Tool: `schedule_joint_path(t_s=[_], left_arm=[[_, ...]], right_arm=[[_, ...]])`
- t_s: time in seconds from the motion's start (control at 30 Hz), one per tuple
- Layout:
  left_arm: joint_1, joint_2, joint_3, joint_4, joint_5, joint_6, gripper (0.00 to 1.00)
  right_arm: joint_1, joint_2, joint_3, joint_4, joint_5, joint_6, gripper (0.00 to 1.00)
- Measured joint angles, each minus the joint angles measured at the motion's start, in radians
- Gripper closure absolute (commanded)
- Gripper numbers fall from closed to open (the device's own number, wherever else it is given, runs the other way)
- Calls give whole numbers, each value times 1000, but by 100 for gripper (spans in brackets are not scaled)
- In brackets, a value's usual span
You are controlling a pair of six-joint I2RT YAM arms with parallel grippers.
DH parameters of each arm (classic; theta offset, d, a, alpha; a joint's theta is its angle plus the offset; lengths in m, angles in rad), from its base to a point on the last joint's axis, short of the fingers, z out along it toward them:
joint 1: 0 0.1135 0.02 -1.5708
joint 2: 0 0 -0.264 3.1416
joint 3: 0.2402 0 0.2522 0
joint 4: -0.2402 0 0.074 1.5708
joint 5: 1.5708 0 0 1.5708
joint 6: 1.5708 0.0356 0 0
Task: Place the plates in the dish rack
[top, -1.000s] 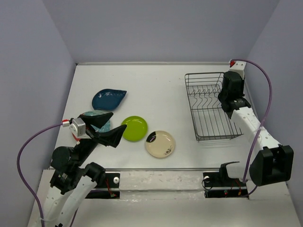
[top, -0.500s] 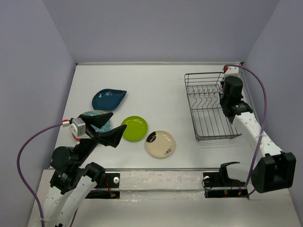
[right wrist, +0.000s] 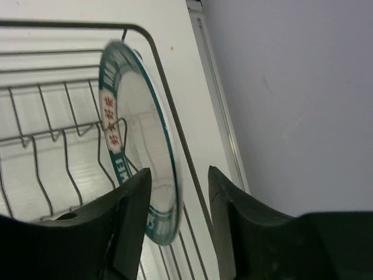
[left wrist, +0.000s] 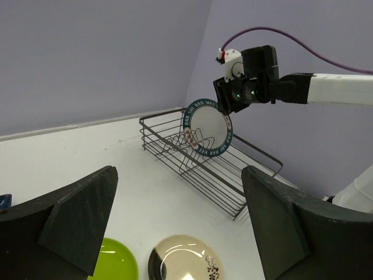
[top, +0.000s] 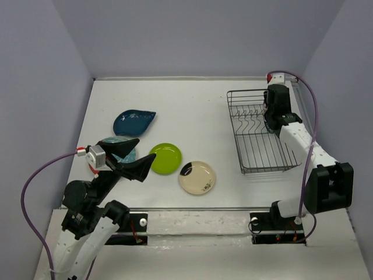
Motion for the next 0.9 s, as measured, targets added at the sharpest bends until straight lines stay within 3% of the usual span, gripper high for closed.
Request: schedule_joint_path(t_s=[0.1,0.27,0.47,0.5,0.6,0.63,0.67,0.7,0.73,0.8,0.9], left_arm=[[0,10,0,-1,-4,0,1],[3,43,0,-3,-22,-1,1],[24,83,0,-6,-55,-2,1],[29,89,0,-6,-60,-1,1],[48,111,0,-8,-72,-1,1],[52,117,0,-10,-77,0,1],[61,128,0,-11,-83,0,1],[63,132,0,-12,-86,0,1],[68,139,0,-13,-92,0,1],[75,153,4,-25,-112,2,1],[86,173,12,-37,-143,6,1]], right_arm=[[0,11,95,-60,-17,62,35],[11,-57,176,-130,-158,229,37],[174,-196,138,-146,-485,455,65],[208,-196,131,-145,-516,475,76],[400,-116,106,-126,-632,545,81],[421,-95,103,-117,-656,558,79],[483,-24,90,-98,-702,583,71],[504,5,85,-95,-716,593,71],[529,56,71,-89,-752,611,59],[568,152,65,-84,-781,642,51],[605,302,87,-60,-805,682,49]])
